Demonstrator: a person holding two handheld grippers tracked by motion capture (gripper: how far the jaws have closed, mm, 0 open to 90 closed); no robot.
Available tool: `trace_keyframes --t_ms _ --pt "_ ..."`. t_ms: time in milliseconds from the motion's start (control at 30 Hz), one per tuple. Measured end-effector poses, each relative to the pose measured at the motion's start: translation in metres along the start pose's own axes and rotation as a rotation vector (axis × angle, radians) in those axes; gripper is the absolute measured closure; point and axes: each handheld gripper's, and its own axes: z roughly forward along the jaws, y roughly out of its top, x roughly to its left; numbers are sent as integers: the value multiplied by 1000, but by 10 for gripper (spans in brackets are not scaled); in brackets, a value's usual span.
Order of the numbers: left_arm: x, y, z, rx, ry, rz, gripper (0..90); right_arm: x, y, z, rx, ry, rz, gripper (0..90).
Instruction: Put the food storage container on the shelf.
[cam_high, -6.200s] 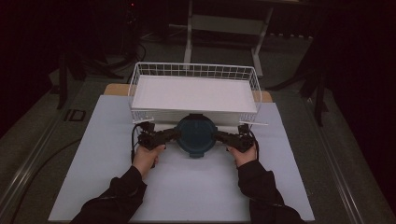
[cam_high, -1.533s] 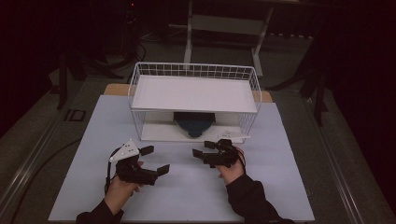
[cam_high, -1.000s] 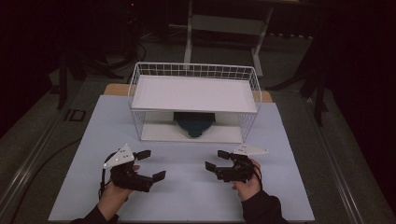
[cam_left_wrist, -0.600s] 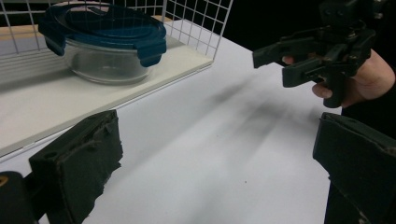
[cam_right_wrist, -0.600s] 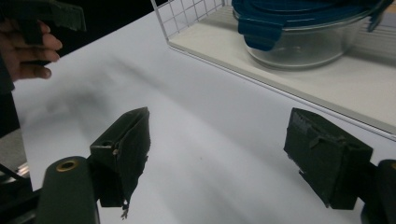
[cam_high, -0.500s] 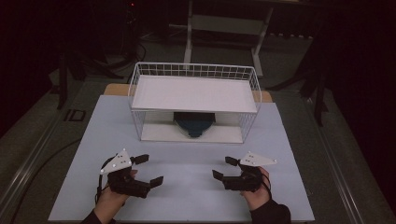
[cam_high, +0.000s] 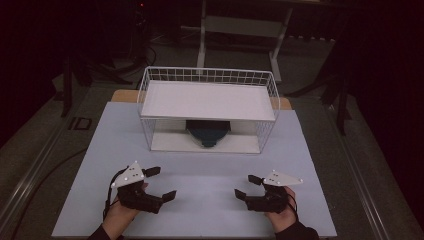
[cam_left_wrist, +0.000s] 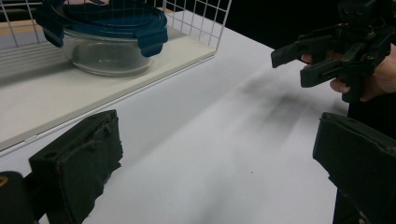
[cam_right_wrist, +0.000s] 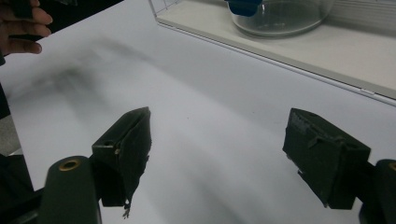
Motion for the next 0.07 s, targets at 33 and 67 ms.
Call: trace_keyframes --t_ms 33,67 --pt "0 0 0 -1 0 1 14 0 0 1 0 3 -8 230" --pt "0 0 0 -1 0 1 14 0 -1 2 -2 8 -7 231"
